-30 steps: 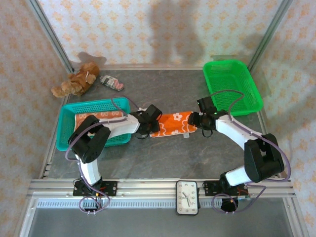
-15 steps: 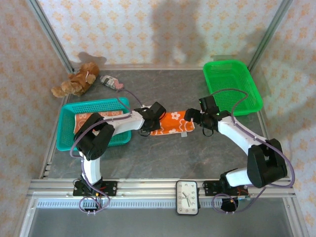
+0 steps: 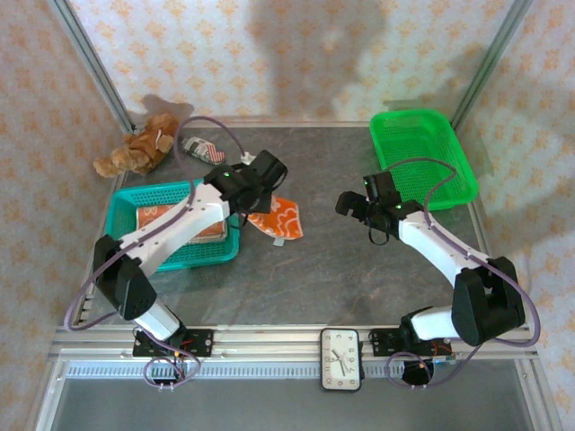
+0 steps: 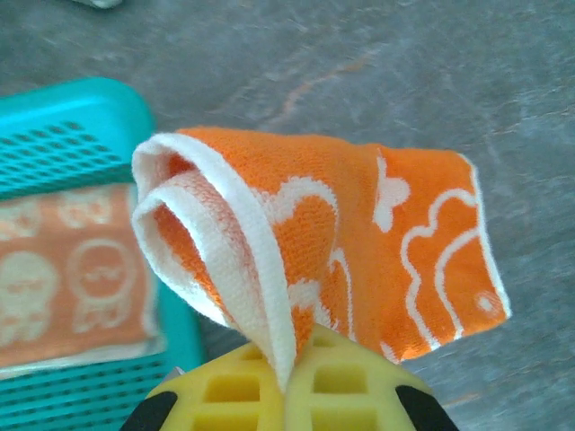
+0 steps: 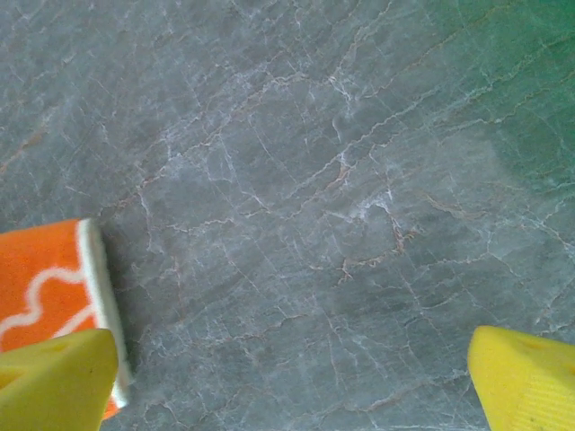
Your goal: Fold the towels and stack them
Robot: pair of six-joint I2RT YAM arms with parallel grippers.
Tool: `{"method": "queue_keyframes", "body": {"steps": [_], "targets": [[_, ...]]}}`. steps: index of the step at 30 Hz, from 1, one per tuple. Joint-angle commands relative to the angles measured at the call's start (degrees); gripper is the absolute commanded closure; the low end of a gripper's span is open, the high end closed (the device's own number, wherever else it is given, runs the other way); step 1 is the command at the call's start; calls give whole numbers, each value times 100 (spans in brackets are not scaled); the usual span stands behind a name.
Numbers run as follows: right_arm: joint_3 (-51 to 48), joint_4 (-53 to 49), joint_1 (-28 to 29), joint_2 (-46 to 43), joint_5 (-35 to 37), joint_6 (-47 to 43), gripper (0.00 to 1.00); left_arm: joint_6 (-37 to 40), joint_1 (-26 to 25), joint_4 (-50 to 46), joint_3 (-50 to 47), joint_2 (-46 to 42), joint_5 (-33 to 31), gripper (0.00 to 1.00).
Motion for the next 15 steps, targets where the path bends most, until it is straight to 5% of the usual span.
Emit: {"method": "queue_keyframes", "body": {"steps": [1, 15], "targets": [[263, 232, 146, 23, 207, 19, 1, 676, 271, -1204, 236, -476, -634, 100], [911, 243, 392, 711, 184, -13, 1, 1932, 1095, -1969, 753, -1054, -1158, 100]]}}
